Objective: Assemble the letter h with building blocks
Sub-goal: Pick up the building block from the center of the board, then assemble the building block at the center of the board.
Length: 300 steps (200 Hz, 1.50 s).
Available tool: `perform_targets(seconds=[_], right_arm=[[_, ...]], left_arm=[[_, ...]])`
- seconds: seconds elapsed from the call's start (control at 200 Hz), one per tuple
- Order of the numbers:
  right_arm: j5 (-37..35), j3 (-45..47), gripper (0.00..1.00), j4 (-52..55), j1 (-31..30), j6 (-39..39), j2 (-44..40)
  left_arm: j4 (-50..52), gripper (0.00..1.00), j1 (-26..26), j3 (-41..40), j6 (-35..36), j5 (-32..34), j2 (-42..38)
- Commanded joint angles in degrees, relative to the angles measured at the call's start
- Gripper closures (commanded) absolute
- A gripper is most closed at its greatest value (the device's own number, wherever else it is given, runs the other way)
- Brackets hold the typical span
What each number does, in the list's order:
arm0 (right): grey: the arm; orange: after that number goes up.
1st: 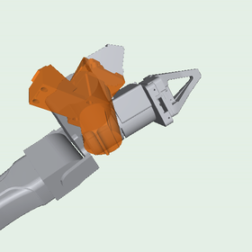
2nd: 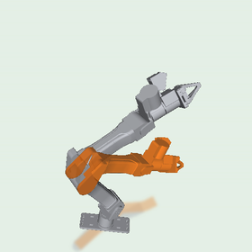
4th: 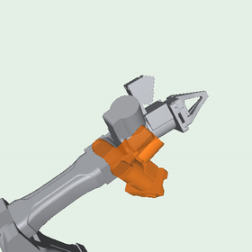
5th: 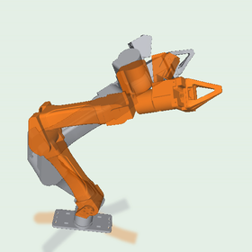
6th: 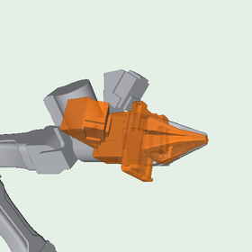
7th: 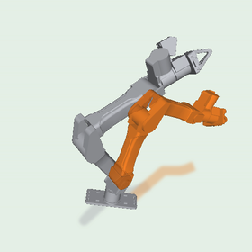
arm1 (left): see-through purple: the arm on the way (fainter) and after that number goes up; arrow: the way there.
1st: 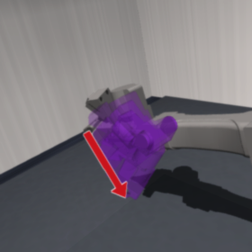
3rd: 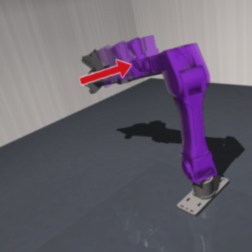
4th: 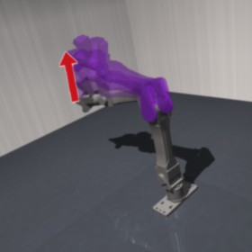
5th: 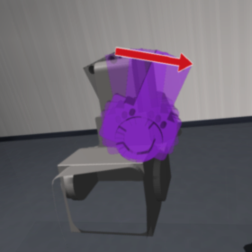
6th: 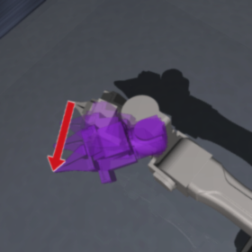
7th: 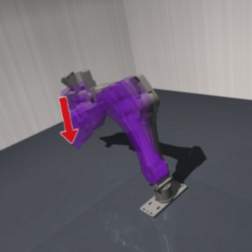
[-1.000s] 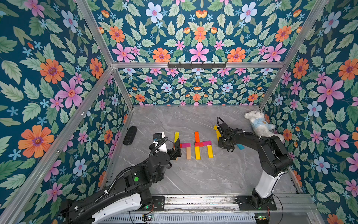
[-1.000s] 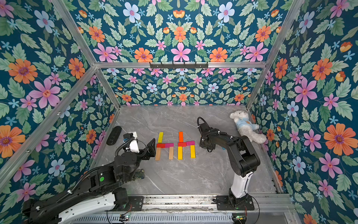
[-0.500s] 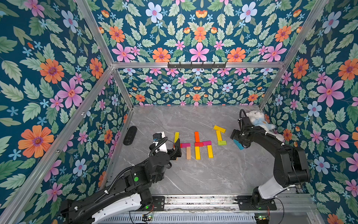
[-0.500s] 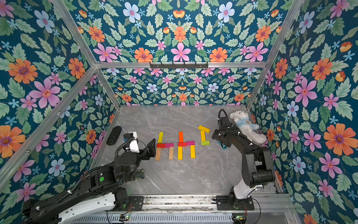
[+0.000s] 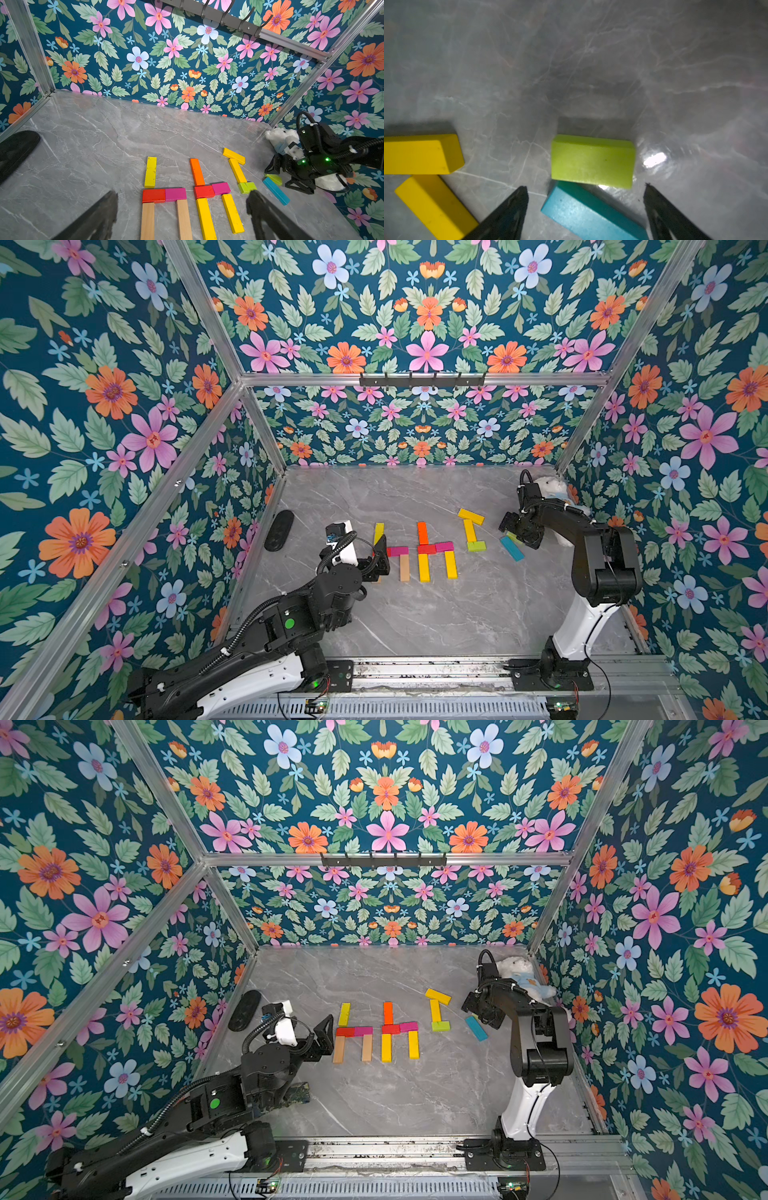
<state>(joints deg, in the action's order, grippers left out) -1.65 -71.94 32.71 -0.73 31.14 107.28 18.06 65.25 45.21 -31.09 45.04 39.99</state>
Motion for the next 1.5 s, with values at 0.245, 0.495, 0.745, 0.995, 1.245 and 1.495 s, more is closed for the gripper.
perform_targets(seconds=[0.245,0.495,0.745,0.995,1.245,1.495], right_arm=[[-0.7,-3.7,0.19,2.5,0.5,-8.1,4.6],[-0.6,-4.5,0.35,2.6,0.7,-11.3,5.7],[2.6,-2.3,0.49,-0.9,0.3,-13.6,-0.3],[6.8,-1.7,0.49,2.9,-7.1,-19.4,-6.1],[8.7,2.3,0.50,5.2,-7.4,-21.1,-5.5],[8.5,2.6,0.51,6.7,-7.3,-20.5,-3.0]], left_arm=[[1.2,0.01,0.0,1.4,0.3,0.5,1.6],[0.9,0.01,0.0,1.4,0.3,0.3,2.0],[0.8,0.01,0.0,1.5,0.4,0.2,2.8],[-0.2,0.01,0.0,1.1,0.7,0.2,2.8],[-0.7,0.01,0.0,0.8,1.3,-0.2,1.4],[-1.3,0.01,0.0,0.1,2.2,-0.1,0.0]])
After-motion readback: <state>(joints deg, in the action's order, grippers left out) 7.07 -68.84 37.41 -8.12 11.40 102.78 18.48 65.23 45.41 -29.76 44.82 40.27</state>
